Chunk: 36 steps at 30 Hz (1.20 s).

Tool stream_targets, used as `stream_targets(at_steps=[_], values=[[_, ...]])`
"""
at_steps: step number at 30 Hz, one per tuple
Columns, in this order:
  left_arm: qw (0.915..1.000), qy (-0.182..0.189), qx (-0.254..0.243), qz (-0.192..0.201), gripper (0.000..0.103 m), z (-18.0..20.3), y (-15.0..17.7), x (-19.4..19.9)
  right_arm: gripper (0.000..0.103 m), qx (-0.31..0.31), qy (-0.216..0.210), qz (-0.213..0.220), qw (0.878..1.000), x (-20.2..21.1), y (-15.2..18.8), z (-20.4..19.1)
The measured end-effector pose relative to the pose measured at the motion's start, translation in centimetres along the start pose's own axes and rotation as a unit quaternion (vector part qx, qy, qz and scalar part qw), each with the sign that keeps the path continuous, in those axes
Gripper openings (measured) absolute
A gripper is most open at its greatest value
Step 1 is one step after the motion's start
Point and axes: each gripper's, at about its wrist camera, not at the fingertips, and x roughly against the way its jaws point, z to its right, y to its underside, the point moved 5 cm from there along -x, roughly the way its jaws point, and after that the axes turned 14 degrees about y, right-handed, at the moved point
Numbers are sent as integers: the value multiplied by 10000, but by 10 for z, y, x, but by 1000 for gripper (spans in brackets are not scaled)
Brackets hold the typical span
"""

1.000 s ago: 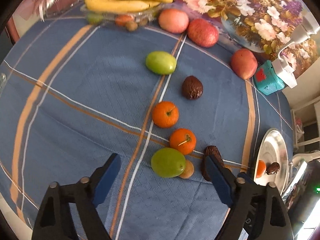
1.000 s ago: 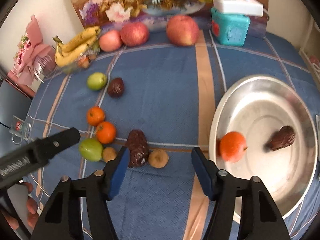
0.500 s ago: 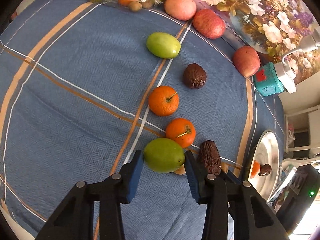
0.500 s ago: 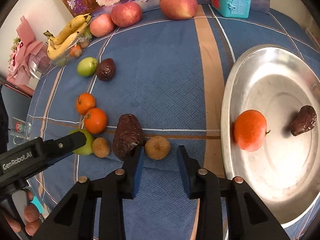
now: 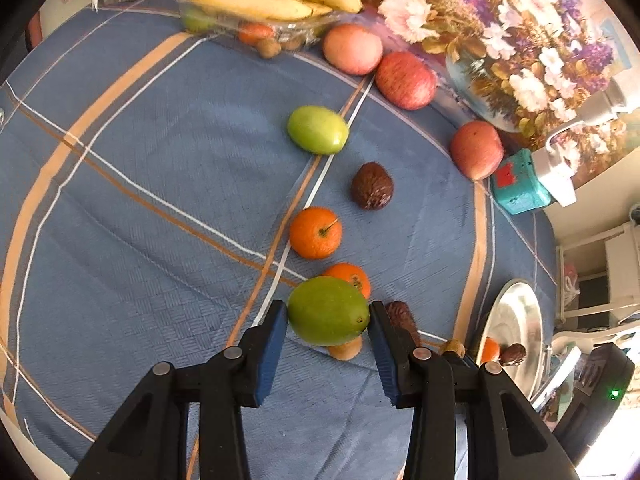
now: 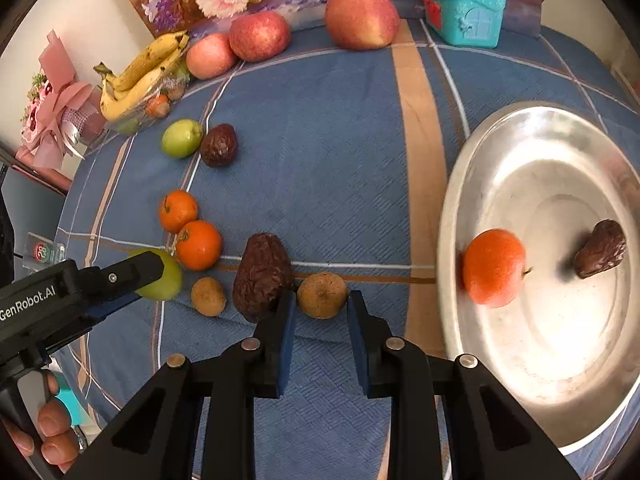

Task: Organize fruits
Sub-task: 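Grasp the brown kiwi with the right tool while the left tool grasps the green pear, then carry the kiwi and green pear into the steel plate and open both tools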

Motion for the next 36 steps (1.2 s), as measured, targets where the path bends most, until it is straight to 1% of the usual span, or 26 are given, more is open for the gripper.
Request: stream_targets(at_steps=[10,14,18,22,24,26,29,32,36], values=[[9996,43,-229,127,44,22,-4,8,27,-288,96,290,9991,25,-6,19],[9989,55,-453,120,44,38,-1,8,27,-325,136,336,9988,31,-6,21],[9965,127,-831,-39,44,67,10,-3,27,-455,170,386,9981,37,-5,31],[9918,329,-1200,-295,44,99,26,-18,27,-635,302,460,9965,44,-4,49],[9888,359,-1395,-380,44,114,34,-23,27,-760,395,483,9951,48,-6,63],[9852,430,-1596,-459,44,130,44,-29,27,-912,567,509,9929,51,-6,81],[9776,638,-1905,-624,44,155,60,-38,27,-1119,788,522,9892,57,-5,105],[9704,781,-2126,-840,44,173,77,-50,27,-1269,903,578,9861,66,-4,123],[9657,834,-2245,-1000,44,184,91,-60,27,-1423,1029,687,9821,76,-2,140]])
